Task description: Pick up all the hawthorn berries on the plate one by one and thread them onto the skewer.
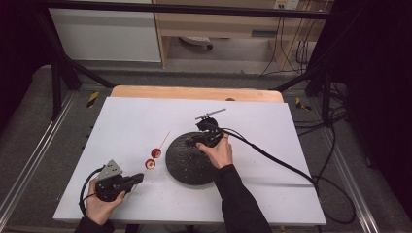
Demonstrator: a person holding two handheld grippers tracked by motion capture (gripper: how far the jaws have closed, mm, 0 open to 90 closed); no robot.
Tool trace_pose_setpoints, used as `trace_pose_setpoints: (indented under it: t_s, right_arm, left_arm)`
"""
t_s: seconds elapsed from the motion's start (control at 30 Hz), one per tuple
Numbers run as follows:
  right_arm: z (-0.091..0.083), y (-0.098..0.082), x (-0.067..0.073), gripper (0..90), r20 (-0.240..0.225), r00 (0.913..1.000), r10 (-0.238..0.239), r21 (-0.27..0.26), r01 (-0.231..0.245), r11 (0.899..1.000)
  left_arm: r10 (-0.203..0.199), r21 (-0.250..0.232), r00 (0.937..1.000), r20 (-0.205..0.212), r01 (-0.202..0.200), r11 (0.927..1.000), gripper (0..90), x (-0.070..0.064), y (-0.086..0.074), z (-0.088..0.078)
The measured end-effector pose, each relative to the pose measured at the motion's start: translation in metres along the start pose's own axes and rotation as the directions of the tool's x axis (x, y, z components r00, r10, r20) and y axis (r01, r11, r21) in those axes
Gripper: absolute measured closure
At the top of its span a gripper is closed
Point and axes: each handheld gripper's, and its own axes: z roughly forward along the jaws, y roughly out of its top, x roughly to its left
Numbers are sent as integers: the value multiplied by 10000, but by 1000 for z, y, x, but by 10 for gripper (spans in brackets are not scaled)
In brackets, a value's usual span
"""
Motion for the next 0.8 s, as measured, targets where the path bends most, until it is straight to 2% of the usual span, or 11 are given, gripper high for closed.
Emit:
trace_pose_setpoints:
  t_s: [0.2,0.33,0.43,0.6,0.8]
  right_arm:
    - [-8,-12,-3,631,-363,9987,348,-784,-375,9962]
    - [-15,-23,-6,632,-816,9939,742,-1476,-857,9853]
    - [-19,-32,-9,632,-976,9913,881,-1812,-1047,9779]
    - [-25,-45,-14,632,-1226,9850,1217,-2425,-1486,9587]
    - [-28,-60,-18,632,-1673,9722,1639,-3258,-2114,9215]
  left_arm:
    - [41,-4,10000,21,-41,10000,886,-2,1,1]
    - [91,-7,10000,34,-91,10000,886,-4,1,2]
    - [126,20,9999,37,-126,9999,886,-5,2,4]
    - [180,-30,9998,71,-180,9998,886,-10,3,5]
    - [226,-25,9997,63,-226,9997,886,-15,4,8]
